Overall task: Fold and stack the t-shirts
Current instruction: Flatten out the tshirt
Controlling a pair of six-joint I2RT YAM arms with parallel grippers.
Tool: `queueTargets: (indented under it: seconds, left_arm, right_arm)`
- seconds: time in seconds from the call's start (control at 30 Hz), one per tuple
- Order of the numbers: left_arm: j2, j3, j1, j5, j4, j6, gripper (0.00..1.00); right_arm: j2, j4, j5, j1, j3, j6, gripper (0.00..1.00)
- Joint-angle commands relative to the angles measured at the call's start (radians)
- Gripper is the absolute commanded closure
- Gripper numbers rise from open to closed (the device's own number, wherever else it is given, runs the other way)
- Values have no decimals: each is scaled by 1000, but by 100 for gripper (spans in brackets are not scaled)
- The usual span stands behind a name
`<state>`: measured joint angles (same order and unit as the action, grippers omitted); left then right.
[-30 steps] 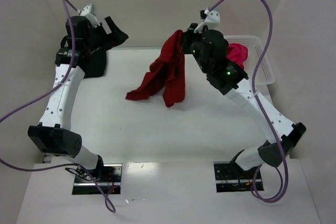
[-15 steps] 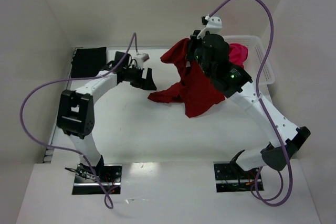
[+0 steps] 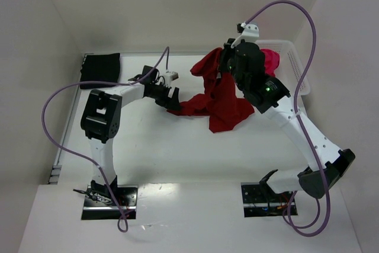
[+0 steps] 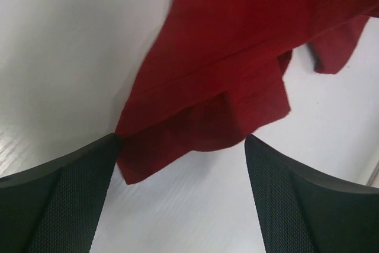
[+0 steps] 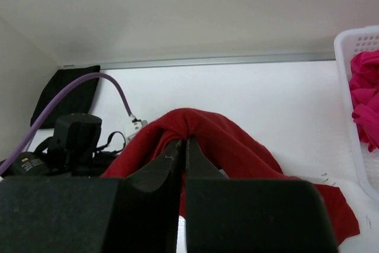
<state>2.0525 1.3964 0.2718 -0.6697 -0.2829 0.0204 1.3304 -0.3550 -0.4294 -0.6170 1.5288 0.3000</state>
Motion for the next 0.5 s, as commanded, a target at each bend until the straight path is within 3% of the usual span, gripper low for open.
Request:
queueTargets:
  seconds: [0.0, 0.13, 0.47]
  left_arm:
    - [6, 32, -9, 63, 57, 38, 6]
    - [67, 73, -9, 64, 37, 38, 6]
    - [8, 70, -61, 139, 77, -29, 4]
  right_arm:
    - [-42, 31, 4, 5, -9, 21, 99]
    - [-42, 31, 4, 5, -9, 21, 99]
    - [-51, 42, 17, 5, -18, 30, 99]
